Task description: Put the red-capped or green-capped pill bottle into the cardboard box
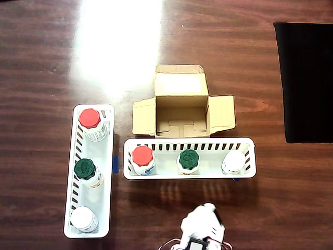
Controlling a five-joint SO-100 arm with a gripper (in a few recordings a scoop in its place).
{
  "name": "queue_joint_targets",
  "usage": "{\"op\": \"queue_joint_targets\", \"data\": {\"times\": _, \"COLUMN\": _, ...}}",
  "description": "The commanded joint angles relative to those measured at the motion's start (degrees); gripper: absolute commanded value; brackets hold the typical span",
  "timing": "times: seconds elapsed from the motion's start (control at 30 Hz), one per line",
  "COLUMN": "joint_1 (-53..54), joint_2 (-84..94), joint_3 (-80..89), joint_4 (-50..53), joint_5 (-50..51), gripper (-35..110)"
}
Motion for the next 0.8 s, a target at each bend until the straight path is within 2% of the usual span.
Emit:
{"op": "queue_joint_targets", "data": {"times": 0.0, "joint_1": 11.25, "joint_2": 4.92, "joint_3": -0.09, "joint_4": 0.62, "joint_5": -2.55, "gripper": 1}}
{"op": "queue_joint_targets", "data": {"times": 0.2, "joint_1": 16.7, "joint_2": 4.92, "joint_3": -0.09, "joint_4": 0.62, "joint_5": -2.72, "gripper": 1}}
{"op": "queue_joint_targets", "data": {"times": 0.27, "joint_1": 13.8, "joint_2": 0.97, "joint_3": -0.09, "joint_4": 0.79, "joint_5": 6.68, "gripper": 0}}
{"op": "queue_joint_targets", "data": {"times": 0.37, "joint_1": 8.0, "joint_2": 4.92, "joint_3": -0.09, "joint_4": 0.62, "joint_5": -2.72, "gripper": 0}}
{"op": "queue_joint_targets", "data": {"times": 0.47, "joint_1": 6.94, "joint_2": 5.1, "joint_3": -0.09, "joint_4": -1.32, "joint_5": 0.0, "gripper": 1}}
{"op": "queue_joint_targets", "data": {"times": 0.53, "joint_1": 4.48, "joint_2": 5.1, "joint_3": -0.09, "joint_4": -7.21, "joint_5": 1.58, "gripper": 2}}
{"op": "queue_joint_targets", "data": {"times": 0.57, "joint_1": 2.64, "joint_2": 5.1, "joint_3": -0.09, "joint_4": -10.72, "joint_5": 3.6, "gripper": 1}}
{"op": "queue_joint_targets", "data": {"times": 0.67, "joint_1": -3.96, "joint_2": 5.1, "joint_3": -0.09, "joint_4": -19.16, "joint_5": 18.72, "gripper": 1}}
{"op": "queue_joint_targets", "data": {"times": 0.77, "joint_1": -8.53, "joint_2": 5.1, "joint_3": -0.09, "joint_4": -24.96, "joint_5": 27.95, "gripper": 1}}
